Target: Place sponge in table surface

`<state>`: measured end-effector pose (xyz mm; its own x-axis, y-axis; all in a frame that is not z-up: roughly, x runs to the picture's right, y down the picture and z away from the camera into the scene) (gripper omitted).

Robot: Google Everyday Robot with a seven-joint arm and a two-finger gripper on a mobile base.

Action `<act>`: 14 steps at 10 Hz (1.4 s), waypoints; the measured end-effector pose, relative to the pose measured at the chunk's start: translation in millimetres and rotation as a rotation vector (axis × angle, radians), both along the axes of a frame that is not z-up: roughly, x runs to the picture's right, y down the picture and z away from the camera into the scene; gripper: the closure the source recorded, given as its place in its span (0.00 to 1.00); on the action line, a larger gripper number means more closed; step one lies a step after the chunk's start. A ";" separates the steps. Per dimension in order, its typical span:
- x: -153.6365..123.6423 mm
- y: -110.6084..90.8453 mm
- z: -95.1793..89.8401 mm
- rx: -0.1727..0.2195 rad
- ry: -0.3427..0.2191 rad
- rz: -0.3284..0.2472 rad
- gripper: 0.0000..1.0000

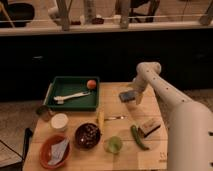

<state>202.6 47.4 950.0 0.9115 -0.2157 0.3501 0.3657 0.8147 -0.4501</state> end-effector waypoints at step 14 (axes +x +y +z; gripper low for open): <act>-13.5 13.5 31.9 -0.059 -0.016 -0.012 0.63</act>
